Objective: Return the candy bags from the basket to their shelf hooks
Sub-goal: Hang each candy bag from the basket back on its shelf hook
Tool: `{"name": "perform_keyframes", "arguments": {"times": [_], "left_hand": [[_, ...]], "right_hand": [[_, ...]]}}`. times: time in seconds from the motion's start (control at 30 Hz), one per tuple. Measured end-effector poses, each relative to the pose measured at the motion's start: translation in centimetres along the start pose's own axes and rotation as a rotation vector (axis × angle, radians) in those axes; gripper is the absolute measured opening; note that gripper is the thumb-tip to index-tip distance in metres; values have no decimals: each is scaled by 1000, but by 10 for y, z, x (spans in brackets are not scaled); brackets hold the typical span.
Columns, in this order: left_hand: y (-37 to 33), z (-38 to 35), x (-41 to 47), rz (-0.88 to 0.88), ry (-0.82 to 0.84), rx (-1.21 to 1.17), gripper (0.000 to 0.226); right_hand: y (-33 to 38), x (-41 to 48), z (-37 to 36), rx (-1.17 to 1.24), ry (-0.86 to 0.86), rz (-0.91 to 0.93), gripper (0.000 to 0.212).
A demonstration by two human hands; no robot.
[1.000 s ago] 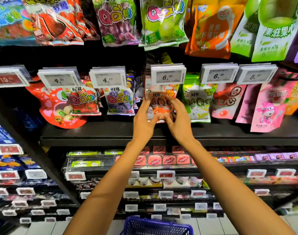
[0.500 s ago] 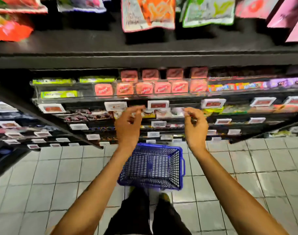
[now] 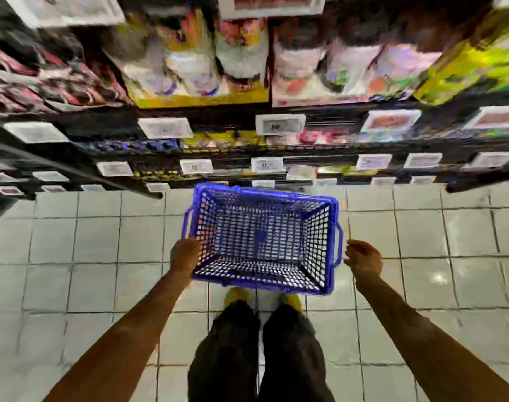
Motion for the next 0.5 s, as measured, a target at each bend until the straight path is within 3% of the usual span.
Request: {"name": "perform_keyframes", "arguments": {"times": [0.1, 0.2, 0.37, 0.5], "left_hand": [[52, -7, 62, 84, -85, 12, 14], [83, -16, 111, 117, -199, -19, 31], [103, -26, 155, 79, -225, -46, 43], [114, -7, 124, 114, -259, -125, 28]], "right_hand": [[-37, 53, -25, -212, -77, -8, 41], [-64, 102, -52, -316, -42, -3, 59], [-82, 139, -76, -308, -32, -15, 39], [-72, 117, -63, -281, -29, -65, 34]]}}
Point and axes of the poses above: each hand's wrist, its own x-axis towards the middle knuckle, its own z-axis out of the back of the hand, y = z × x, the point moved 5 cm from there along x, towards the middle knuckle, and after that the axes turned 6 degrees about -x, right-handed, at the moved point
